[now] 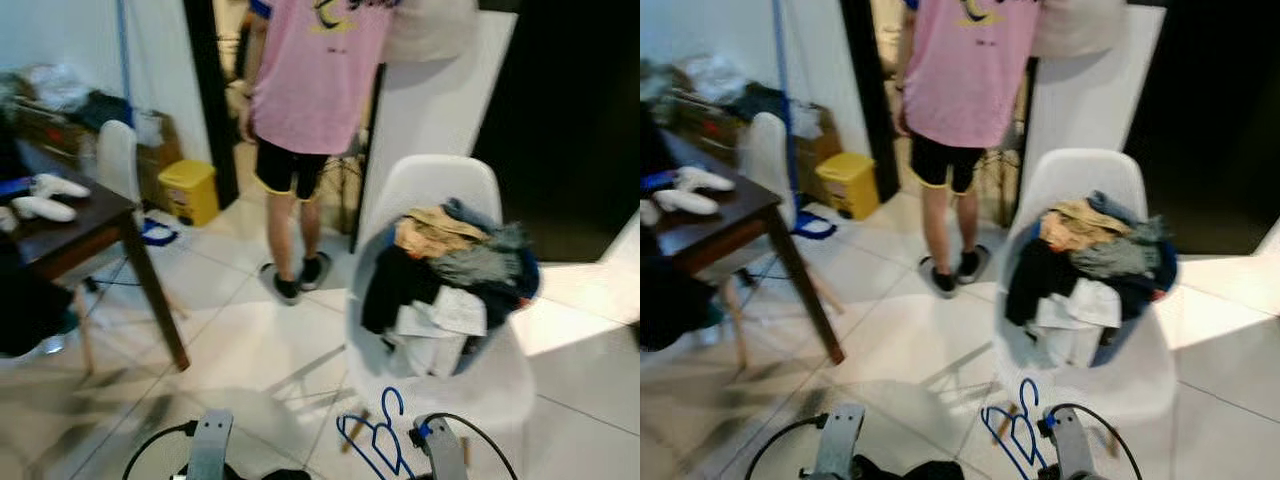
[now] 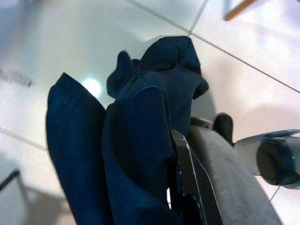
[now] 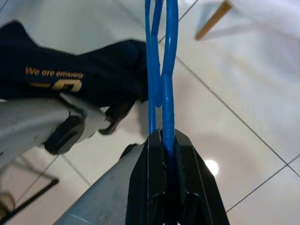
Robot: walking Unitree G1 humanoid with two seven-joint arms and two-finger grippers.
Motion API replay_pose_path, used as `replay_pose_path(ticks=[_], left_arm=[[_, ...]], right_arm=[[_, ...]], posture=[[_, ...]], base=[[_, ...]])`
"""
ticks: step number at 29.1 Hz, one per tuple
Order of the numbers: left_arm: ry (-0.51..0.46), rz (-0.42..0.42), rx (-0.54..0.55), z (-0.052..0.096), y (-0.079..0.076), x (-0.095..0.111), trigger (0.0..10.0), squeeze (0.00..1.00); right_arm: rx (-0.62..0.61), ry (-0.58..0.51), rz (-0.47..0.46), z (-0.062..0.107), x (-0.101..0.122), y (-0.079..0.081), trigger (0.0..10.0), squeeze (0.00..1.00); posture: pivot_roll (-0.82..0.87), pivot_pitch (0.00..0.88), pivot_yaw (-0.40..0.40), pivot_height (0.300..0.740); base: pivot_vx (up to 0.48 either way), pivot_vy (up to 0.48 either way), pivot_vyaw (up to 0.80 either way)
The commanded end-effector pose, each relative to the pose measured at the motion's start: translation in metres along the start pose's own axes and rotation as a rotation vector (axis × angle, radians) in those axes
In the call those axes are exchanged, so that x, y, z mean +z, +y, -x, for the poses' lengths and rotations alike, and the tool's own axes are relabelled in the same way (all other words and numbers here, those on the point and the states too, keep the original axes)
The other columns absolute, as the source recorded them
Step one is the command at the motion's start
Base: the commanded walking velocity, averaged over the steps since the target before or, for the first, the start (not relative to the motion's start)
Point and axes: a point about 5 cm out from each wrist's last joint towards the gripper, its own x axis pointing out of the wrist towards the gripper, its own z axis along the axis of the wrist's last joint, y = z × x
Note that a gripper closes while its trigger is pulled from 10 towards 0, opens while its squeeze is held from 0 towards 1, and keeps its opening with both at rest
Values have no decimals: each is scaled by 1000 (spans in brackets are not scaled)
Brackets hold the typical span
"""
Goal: Hang hanger
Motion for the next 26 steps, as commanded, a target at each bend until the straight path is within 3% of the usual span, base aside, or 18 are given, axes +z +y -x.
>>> replay_pose_path(ticks=[1, 16, 19, 22, 25, 26], left_arm=[[-1, -9, 2, 0, 0, 1, 10000, 0], [-43, 15, 32, 0, 2, 4, 10000, 0], [-180, 118, 152, 3, 7, 9, 10000, 0], [-312, 81, 229, 7, 11, 19, 10000, 0], [-341, 69, 246, 8, 12, 21, 10000, 0], [-433, 45, 294, 14, 40, 52, 10000, 0]], right_arm=[[-2, -3, 5, 0, 1, -1, 10000, 0], [0, -9, 10, 0, 2, -1, 10000, 0], [-4, -24, 2, 0, 3, -1, 10000, 0], [-6, -35, -11, 1, 3, -1, 10000, 0], [-6, -40, -19, 1, 3, -1, 10000, 0], [-6, -45, -26, 1, 3, -1, 10000, 0]], posture=[[51, 0, -37, 740], [53, 0, -39, 740], [44, 0, -38, 740], [48, 0, -42, 740], [48, 0, -42, 740], [59, 0, -50, 740]], base=[[0, 0, 800], [0, 0, 800], [0, 0, 800], [0, 0, 800], [0, 0, 800], [0, 0, 794]])
